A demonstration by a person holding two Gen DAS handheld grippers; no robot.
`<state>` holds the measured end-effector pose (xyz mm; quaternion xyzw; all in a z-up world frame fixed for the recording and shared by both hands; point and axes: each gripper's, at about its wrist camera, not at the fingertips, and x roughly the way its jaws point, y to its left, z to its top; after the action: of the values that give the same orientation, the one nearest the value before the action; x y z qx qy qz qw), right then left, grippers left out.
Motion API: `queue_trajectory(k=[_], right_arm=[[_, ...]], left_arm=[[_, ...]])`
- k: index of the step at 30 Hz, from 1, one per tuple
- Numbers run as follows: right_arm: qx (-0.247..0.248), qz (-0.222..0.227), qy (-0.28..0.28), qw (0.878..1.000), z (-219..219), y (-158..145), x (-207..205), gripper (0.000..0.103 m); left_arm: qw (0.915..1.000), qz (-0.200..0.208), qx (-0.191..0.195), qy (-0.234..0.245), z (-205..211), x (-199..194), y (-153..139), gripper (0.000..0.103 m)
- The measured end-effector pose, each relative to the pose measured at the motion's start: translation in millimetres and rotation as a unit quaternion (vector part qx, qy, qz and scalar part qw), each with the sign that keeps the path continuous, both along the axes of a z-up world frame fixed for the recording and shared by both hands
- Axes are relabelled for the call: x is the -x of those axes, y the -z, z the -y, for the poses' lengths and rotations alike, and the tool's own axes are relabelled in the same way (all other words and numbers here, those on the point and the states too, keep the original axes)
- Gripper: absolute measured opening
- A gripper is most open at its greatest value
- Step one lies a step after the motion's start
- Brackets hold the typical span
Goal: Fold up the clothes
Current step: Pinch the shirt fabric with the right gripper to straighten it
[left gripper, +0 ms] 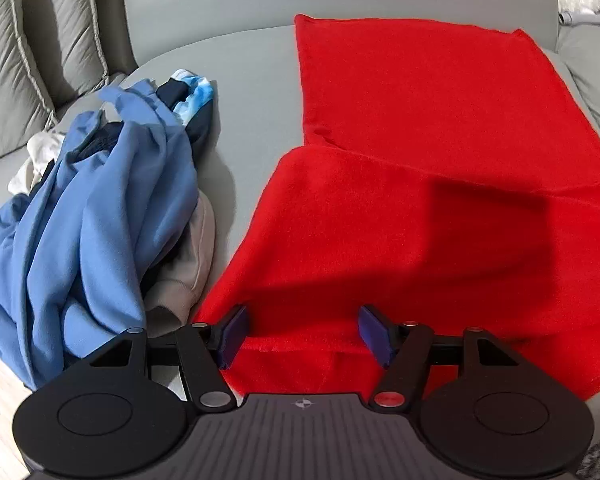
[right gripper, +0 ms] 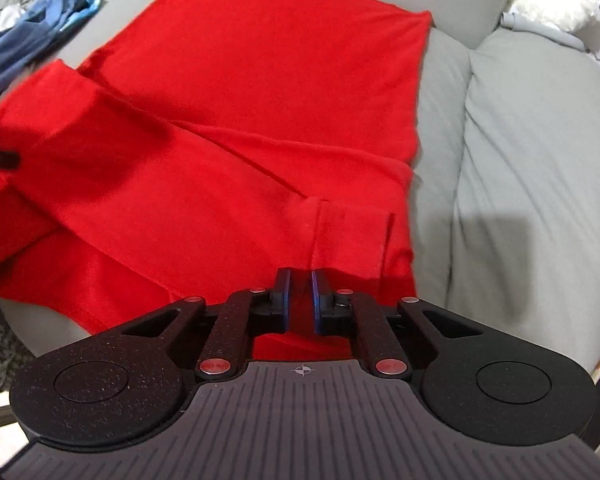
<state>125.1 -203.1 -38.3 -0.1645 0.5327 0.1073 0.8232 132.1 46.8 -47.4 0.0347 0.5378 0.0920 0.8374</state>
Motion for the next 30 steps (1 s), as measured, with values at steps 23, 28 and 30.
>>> queue_trajectory(k=[23,28,30], right_arm=[[-0.052,0.027,0.000,0.998,-32.0,1.0,-43.8,0.013],[-0.047,0.010,0.024,0.999,-18.5,11.1,-46.9,0.006],[-0.050,0.010,0.030,0.998,-14.3,9.1,-45.3,0.005]], left_arm=[[0.9962,0.053,-0.018,0.067,20.3,-38.1,-7.8,0.067],[0.9979,0.010,-0.023,0.060,14.4,-41.4,3.9,0.070],[0.9980,0.011,-0.020,0.060,14.7,-38.7,-1.6,0.068]])
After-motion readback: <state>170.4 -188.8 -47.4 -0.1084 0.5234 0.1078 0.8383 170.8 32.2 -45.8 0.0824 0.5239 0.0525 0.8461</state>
